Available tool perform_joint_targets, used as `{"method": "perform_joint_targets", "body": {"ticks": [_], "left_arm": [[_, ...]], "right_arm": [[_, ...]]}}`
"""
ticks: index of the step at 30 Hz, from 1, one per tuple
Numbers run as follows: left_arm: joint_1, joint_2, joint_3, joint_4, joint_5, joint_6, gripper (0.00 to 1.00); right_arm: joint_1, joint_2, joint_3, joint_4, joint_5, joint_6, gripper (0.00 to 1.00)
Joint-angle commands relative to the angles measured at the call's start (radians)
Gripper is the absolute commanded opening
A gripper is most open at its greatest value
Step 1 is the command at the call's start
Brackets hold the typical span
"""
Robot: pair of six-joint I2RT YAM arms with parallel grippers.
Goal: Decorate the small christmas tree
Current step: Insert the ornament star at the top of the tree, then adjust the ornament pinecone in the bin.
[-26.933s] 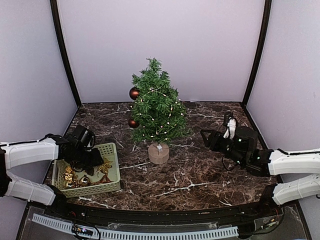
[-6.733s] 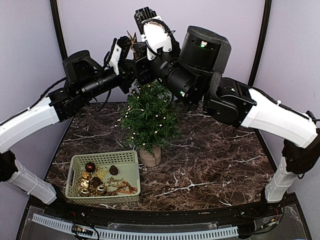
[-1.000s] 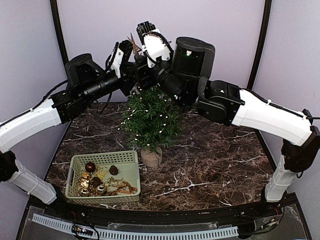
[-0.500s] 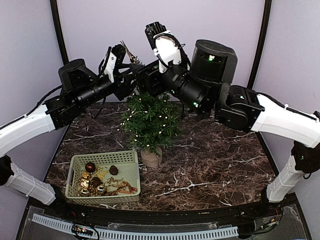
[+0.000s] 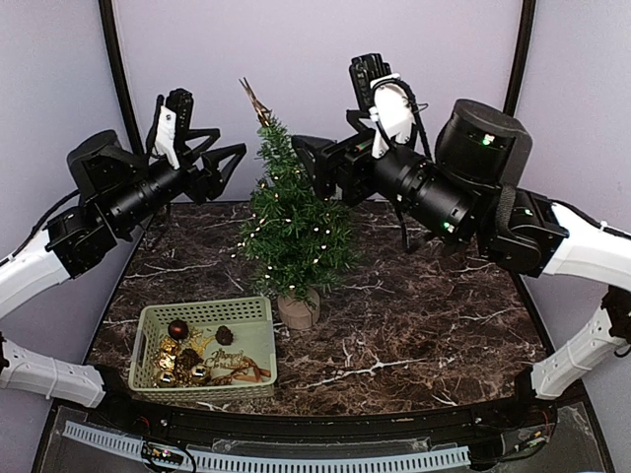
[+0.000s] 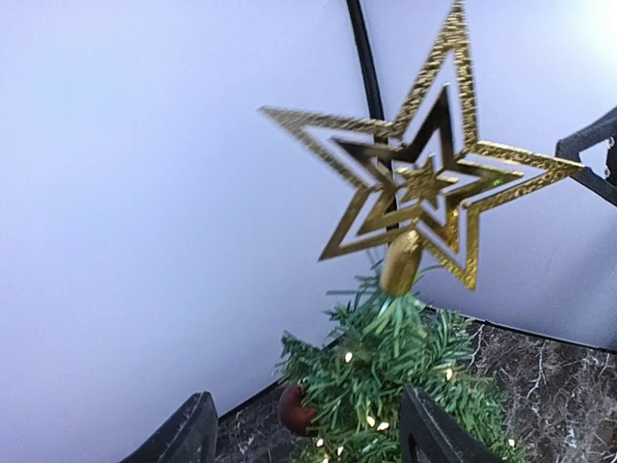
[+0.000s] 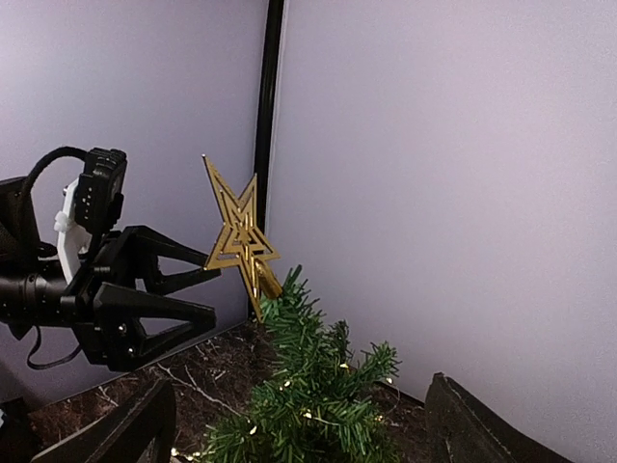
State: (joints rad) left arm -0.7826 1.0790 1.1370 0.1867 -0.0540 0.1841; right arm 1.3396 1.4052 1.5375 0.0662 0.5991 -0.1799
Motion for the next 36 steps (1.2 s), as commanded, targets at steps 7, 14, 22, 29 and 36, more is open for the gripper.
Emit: {"method": "perform_joint_targets", "body": {"ticks": [7, 14, 22, 29, 36], "left_arm": [[0.002, -0.222, -0.16, -0.525, -0.196, -0.56, 0.69], [0.003, -0.302, -0.308, -0.815, -0.167, -0.862, 0.68], [0.009, -0.246, -0.406, -1.038, -0.095, -1.114, 0.7], [0.038, -0.208, -0.485, -0.992, -0.055, -1.157, 0.72], [0.056, -0.133, -0.544, -0.885, -0.04, -1.108, 0.72]], "right_arm": [[-0.143, -0.177, -0.299, -0.013, 0.006, 0.296, 0.89], [-0.289, -0.333, -0.513, -0.007, -0.042, 0.437, 0.9], [-0.481, -0.447, -0.677, 0.018, -0.111, 0.536, 0.91], [-0.576, -0.468, -0.748, 0.039, -0.18, 0.555, 0.91], [-0.614, -0.496, -0.784, 0.032, -0.211, 0.558, 0.91]]}}
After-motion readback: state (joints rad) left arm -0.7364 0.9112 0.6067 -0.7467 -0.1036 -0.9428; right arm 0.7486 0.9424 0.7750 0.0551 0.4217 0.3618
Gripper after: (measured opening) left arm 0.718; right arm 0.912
